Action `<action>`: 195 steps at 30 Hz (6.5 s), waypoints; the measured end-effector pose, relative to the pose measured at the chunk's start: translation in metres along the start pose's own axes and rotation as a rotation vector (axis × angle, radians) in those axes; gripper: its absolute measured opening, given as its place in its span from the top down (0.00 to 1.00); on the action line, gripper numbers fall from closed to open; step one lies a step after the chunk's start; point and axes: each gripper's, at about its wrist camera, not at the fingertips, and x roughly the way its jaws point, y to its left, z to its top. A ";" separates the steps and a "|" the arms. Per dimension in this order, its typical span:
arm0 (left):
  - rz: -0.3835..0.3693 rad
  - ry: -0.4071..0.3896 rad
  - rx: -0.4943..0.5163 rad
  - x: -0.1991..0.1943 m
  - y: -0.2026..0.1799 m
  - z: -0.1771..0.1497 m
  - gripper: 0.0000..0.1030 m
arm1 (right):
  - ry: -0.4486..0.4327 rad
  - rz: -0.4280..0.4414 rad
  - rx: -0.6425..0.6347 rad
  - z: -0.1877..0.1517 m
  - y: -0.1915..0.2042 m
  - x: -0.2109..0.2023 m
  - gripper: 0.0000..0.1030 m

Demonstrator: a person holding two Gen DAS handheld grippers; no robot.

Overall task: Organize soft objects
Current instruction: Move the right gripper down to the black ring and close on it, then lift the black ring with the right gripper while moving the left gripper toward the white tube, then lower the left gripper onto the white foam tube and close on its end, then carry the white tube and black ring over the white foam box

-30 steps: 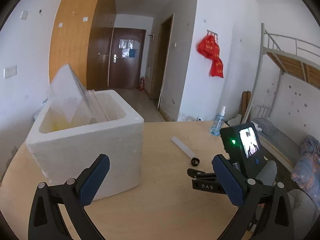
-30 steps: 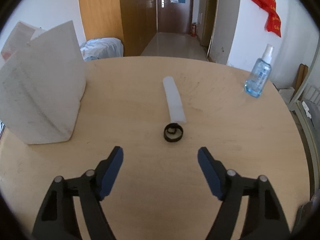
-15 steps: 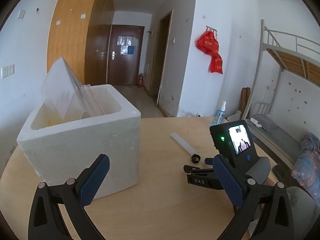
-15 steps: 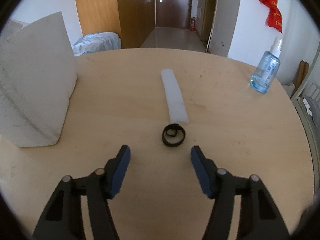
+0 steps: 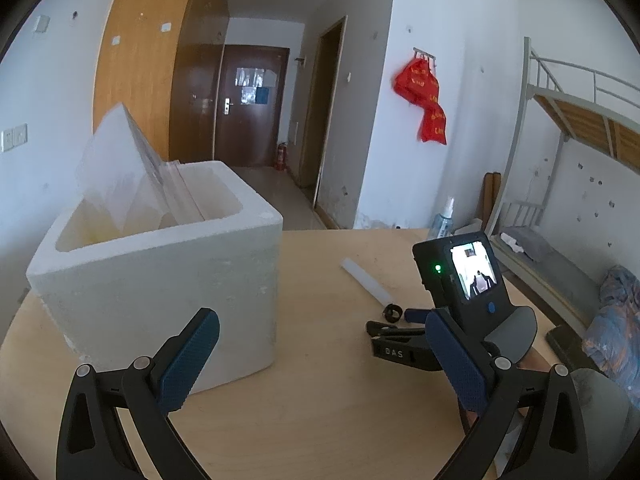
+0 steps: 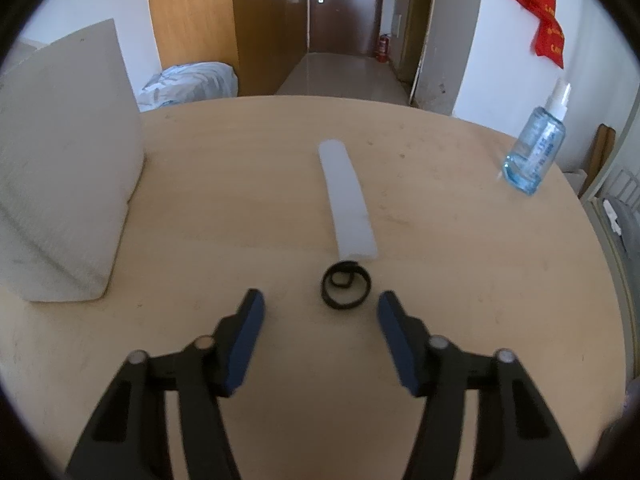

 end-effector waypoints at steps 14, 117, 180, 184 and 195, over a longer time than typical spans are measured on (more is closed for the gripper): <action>0.003 -0.009 0.007 -0.004 0.002 0.003 0.00 | -0.002 0.031 0.015 0.001 -0.004 -0.007 0.90; -0.101 0.067 0.074 0.065 -0.073 0.030 0.00 | -0.122 -0.028 0.148 -0.041 -0.079 -0.089 0.81; 0.141 0.380 0.064 0.263 -0.088 0.013 0.88 | -0.144 0.051 0.162 -0.054 -0.108 -0.088 0.81; 0.139 0.374 0.074 0.258 -0.089 0.014 0.93 | -0.148 0.051 0.162 -0.053 -0.107 -0.090 0.81; 0.121 0.292 0.096 0.221 -0.091 0.024 0.95 | -0.153 0.052 0.164 -0.053 -0.105 -0.093 0.81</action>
